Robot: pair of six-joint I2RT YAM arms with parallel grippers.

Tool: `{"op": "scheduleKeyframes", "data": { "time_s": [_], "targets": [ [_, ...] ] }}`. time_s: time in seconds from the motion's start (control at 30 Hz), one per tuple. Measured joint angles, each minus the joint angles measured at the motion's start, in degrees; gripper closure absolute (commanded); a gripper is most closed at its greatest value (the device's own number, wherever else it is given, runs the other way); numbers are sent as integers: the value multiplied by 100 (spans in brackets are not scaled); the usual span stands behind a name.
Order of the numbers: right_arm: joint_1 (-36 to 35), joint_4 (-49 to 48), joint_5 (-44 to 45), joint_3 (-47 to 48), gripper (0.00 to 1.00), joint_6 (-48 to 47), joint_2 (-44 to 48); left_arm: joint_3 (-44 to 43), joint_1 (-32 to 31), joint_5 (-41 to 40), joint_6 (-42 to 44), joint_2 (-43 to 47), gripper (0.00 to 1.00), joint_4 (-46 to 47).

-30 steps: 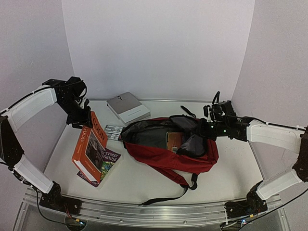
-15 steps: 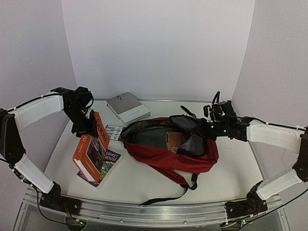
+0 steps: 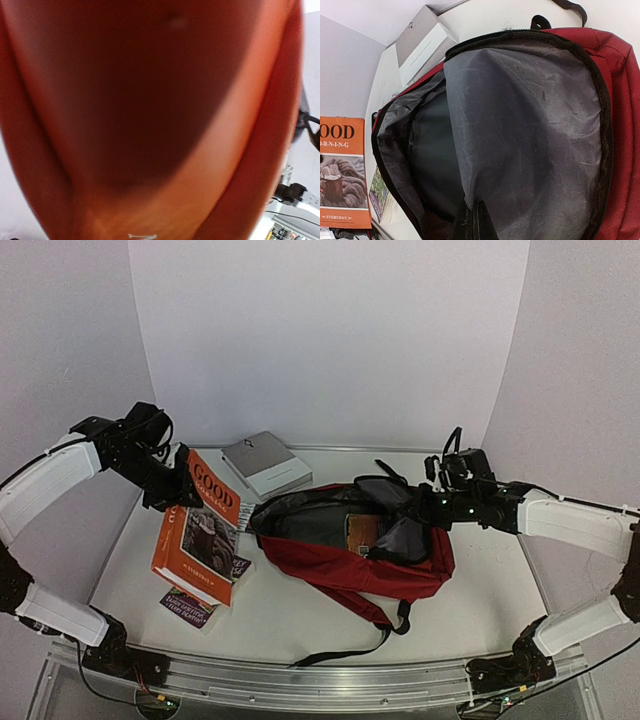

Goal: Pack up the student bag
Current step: Pick up the book from the center of the board.

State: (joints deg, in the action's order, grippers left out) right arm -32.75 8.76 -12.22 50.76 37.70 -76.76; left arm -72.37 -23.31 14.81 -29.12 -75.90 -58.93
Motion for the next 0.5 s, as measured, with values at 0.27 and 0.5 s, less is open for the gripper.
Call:
{"op": "scheduleKeyframes", "data": {
  "time_s": [0.27, 0.5],
  "targets": [
    [0, 34, -152, 0, 100, -74, 122, -176, -2, 1684, -362, 285, 76, 1266],
    [0, 30, -437, 4, 100, -284, 124, -740, -41, 2992, -216, -783, 75, 1852]
  ]
}}
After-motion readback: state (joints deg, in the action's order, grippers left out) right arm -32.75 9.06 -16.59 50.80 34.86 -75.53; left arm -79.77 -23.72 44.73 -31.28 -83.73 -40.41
